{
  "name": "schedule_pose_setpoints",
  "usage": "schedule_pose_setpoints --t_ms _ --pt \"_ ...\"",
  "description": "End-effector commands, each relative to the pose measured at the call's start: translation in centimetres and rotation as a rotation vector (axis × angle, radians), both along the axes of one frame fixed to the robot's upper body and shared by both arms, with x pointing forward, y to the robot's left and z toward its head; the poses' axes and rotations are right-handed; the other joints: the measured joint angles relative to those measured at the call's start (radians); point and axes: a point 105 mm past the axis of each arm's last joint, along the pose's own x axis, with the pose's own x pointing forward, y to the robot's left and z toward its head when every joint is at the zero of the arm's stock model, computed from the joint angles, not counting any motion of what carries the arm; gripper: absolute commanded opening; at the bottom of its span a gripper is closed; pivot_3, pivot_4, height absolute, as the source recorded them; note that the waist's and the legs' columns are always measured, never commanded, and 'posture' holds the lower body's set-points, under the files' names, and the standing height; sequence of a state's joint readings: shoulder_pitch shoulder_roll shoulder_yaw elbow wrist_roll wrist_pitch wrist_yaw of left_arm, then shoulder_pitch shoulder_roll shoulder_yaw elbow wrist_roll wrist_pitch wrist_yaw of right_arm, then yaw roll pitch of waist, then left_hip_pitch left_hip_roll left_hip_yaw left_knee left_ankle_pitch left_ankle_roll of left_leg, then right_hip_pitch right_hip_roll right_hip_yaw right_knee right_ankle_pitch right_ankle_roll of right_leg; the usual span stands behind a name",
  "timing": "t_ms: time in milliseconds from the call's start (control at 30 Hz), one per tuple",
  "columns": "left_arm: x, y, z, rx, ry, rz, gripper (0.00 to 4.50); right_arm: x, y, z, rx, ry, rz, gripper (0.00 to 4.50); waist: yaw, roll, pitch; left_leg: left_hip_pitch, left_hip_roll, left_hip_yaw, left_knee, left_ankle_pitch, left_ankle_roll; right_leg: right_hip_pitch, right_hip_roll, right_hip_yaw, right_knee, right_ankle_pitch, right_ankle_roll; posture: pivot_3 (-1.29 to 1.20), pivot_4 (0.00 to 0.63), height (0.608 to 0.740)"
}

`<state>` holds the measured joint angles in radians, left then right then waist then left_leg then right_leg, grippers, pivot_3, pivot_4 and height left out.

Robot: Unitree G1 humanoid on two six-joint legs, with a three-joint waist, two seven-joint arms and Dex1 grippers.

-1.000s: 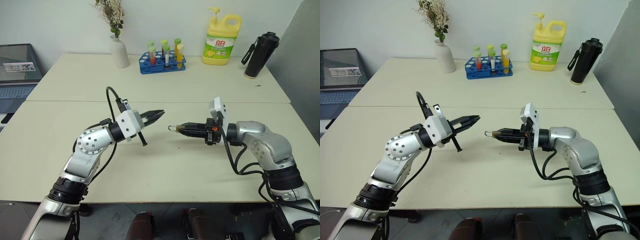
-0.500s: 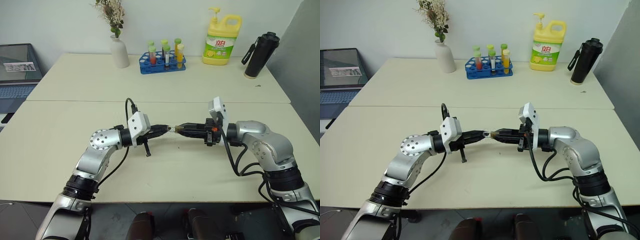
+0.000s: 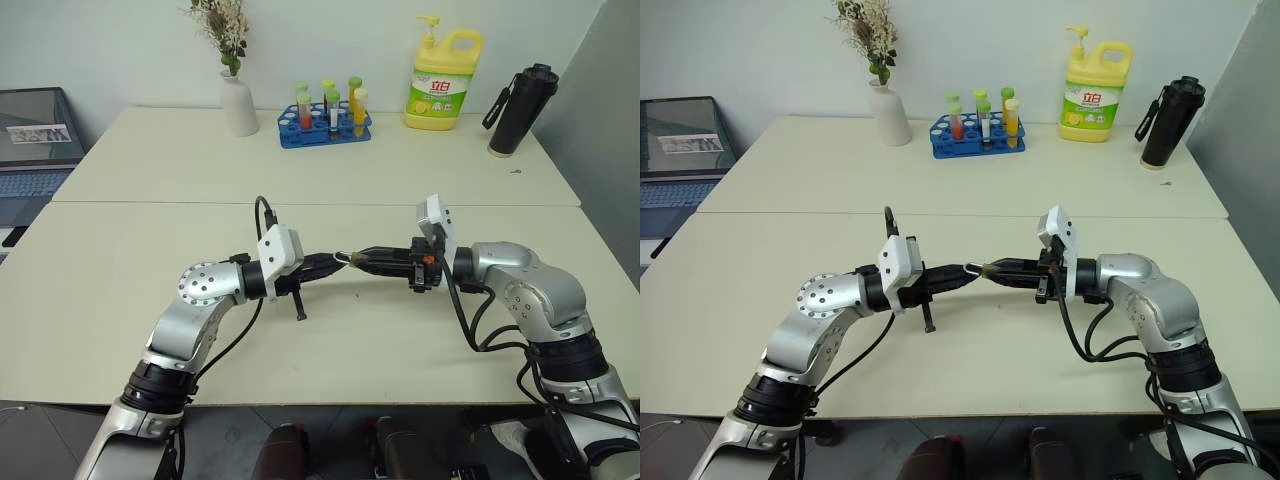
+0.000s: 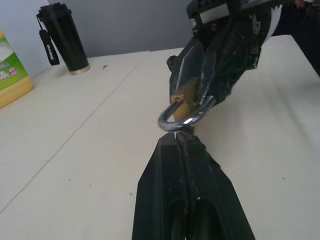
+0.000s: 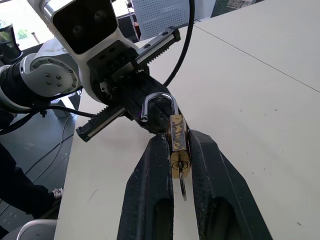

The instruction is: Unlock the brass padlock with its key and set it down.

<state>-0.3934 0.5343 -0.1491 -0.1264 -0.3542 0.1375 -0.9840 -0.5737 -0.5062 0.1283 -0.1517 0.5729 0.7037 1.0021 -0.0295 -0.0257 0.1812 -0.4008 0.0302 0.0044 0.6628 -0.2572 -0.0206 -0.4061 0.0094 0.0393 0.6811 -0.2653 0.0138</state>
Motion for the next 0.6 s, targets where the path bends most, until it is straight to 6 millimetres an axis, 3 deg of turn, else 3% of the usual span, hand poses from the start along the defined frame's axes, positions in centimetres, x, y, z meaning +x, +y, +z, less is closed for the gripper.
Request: schedule_pose_setpoints --t_ms 33,600 --pt "-1.0 -0.1 1.6 -0.017 -0.033 -0.034 0.0 0.0 -0.2 1.3 0.026 -0.048 0.005 0.14 0.0 0.0 0.0 0.0 0.0 0.0 0.0 0.0 0.0 0.0 0.0 0.0 0.0 0.0 0.0 0.0 0.15 0.74" --pt "-1.1 0.2 3.8 -0.113 0.029 -0.013 0.0 -0.1 -0.2 1.0 0.012 -0.05 0.012 0.14 0.0 0.0 0.0 0.0 0.0 0.0 0.0 0.0 0.0 0.0 0.0 0.0 0.0 0.0 0.0 0.0 0.15 0.74"
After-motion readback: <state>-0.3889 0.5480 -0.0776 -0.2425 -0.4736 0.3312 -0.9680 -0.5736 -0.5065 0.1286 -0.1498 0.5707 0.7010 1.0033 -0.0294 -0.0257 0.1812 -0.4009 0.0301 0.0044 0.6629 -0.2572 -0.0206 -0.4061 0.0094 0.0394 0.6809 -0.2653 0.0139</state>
